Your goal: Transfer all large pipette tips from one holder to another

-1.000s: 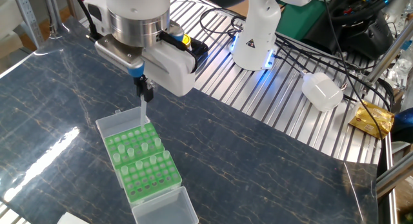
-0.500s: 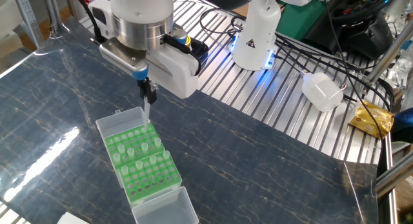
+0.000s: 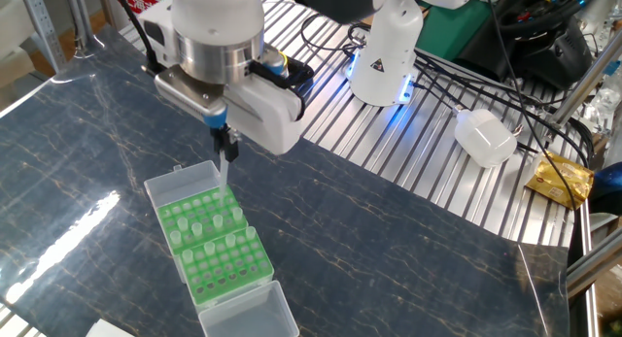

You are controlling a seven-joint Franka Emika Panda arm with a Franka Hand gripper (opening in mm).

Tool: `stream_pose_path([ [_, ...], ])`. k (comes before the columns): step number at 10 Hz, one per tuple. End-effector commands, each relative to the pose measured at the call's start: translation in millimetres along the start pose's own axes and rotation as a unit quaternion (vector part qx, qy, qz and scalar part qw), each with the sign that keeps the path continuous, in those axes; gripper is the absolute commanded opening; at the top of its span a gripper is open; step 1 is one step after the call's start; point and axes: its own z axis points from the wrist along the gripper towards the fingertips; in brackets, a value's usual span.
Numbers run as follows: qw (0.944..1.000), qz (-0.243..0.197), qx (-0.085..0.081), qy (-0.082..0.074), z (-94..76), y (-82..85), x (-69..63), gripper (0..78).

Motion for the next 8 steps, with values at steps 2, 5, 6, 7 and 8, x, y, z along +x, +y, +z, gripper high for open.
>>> stream_pose_path([
  [2,0.9998,0.015,-0.003,0.012,1.7,-0.5,-1.3,1.2],
  [5,0.9981,0.053,-0.003,0.032,1.7,-0.5,-1.5,1.2],
  [6,0.9976,0.06,-0.005,0.033,1.7,-0.5,-1.6,1.2],
  [7,0.9973,0.065,-0.004,0.033,1.7,-0.4,-1.7,1.2],
  [8,0.9973,0.065,-0.004,0.033,1.7,-0.4,-1.7,1.2],
])
